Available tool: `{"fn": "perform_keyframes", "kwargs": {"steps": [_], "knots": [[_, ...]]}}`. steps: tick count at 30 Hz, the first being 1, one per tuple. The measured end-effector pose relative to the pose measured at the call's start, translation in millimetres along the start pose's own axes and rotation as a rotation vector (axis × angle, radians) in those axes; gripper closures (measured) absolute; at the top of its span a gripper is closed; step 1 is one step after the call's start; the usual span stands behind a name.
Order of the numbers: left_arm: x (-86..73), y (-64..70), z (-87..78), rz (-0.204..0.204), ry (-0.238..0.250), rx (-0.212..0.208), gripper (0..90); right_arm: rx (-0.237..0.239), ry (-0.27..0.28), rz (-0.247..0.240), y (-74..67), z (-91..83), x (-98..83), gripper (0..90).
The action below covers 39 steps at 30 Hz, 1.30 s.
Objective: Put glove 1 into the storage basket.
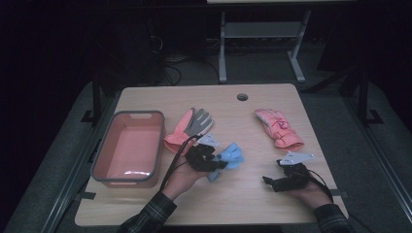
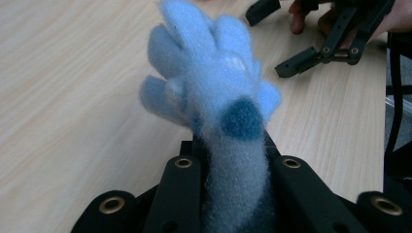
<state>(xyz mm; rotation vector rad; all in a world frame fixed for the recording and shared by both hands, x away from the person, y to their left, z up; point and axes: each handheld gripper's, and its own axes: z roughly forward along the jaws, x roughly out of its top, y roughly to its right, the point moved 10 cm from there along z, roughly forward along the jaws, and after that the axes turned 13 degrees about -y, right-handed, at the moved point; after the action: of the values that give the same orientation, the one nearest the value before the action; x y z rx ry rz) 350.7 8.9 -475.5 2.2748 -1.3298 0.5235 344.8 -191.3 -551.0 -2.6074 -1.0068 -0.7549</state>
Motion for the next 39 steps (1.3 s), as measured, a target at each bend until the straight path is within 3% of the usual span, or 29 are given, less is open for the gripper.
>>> {"fn": "perform_keyframes", "kwargs": {"steps": [9, 15, 24, 39], "knots": [[-3.3, -16.3, -28.8, -0.051, 0.014, 0.029, 79.0, -0.003, 0.002, -0.003, 0.4, 0.0, 0.2, 13.2], [-6.1, -26.0, -50.2, -0.049, 0.029, 0.052, 78.9, -0.002, 0.004, -0.008, 0.7, 0.1, 0.4, 13.1], [-16.1, -46.7, -81.2, -0.092, 0.055, 0.086, 78.9, -0.003, 0.005, -0.009, 0.8, 0.1, 0.5, 13.2], [-48.9, -90.4, -122.1, -0.192, 0.052, 0.194, 78.8, -0.002, 0.004, -0.008, 0.8, 0.1, 0.4, 13.1]]}}
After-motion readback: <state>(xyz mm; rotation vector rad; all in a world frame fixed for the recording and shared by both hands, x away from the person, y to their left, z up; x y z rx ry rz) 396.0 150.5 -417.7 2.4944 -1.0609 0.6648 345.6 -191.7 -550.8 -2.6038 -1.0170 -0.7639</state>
